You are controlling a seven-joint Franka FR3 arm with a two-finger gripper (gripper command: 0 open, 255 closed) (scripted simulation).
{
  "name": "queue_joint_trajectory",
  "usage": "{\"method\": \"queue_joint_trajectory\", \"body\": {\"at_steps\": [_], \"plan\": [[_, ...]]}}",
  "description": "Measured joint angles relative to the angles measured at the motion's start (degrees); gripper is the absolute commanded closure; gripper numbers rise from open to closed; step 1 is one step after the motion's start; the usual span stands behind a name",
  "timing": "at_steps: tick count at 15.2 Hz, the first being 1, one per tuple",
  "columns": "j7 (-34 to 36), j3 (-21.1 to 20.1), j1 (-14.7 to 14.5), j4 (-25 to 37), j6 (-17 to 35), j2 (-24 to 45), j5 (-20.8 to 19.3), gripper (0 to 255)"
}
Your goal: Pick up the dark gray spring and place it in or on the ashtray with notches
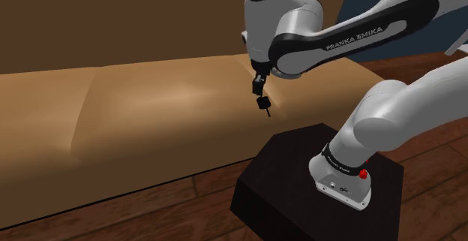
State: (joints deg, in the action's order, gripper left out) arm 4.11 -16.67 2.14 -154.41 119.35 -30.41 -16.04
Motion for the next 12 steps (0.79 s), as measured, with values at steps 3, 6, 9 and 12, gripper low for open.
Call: {"method": "queue_joint_trajectory", "body": {"at_steps": [3,6,9,12], "plan": [[4.10,-3.08,1.49,-1.50,3.23,5.09,-4.27,0],[7.61,-5.10,2.80,-2.66,5.75,8.99,-7.94,0],[9.28,-5.22,4.22,-3.80,8.66,11.25,-10.48,0],[10.90,-5.19,5.55,-4.92,11.38,13.13,-12.87,0]]}}
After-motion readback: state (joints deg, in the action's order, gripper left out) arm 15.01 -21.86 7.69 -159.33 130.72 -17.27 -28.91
